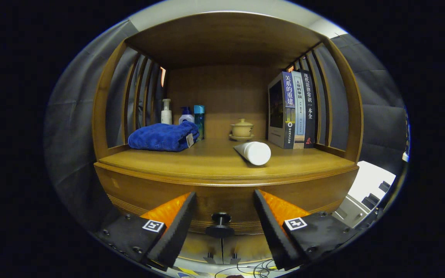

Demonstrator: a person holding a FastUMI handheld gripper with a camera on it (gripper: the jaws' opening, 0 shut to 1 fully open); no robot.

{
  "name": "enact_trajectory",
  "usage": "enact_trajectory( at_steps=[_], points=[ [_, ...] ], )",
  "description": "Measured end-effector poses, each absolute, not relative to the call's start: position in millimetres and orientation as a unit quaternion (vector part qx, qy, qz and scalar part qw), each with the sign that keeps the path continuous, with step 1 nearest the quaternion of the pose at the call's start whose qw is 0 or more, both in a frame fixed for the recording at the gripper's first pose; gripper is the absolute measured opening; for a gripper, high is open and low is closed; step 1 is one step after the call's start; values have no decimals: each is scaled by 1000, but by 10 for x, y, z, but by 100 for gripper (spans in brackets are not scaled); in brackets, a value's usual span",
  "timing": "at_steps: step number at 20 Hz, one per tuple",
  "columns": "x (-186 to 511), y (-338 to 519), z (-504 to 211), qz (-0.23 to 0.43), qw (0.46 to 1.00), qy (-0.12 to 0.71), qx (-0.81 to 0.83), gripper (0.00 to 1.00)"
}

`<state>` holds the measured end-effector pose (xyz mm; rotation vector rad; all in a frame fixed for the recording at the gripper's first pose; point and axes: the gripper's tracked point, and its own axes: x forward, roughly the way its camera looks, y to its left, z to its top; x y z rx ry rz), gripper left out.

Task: Pull open the drawer, take out the items inside it, and place them on the countertop above the cabinet.

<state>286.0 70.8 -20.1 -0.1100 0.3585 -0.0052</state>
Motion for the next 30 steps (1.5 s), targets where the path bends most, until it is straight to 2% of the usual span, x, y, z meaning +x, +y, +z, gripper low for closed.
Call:
enact_trajectory(
  at_steps=[14,21,30],
  points=[
    [2074,574,1495,40,996,75,-31,97],
    [1820,290,1771,30,997,68,-1,97],
    [1783,180,1751,21,997,69,-6,96]
  ],
)
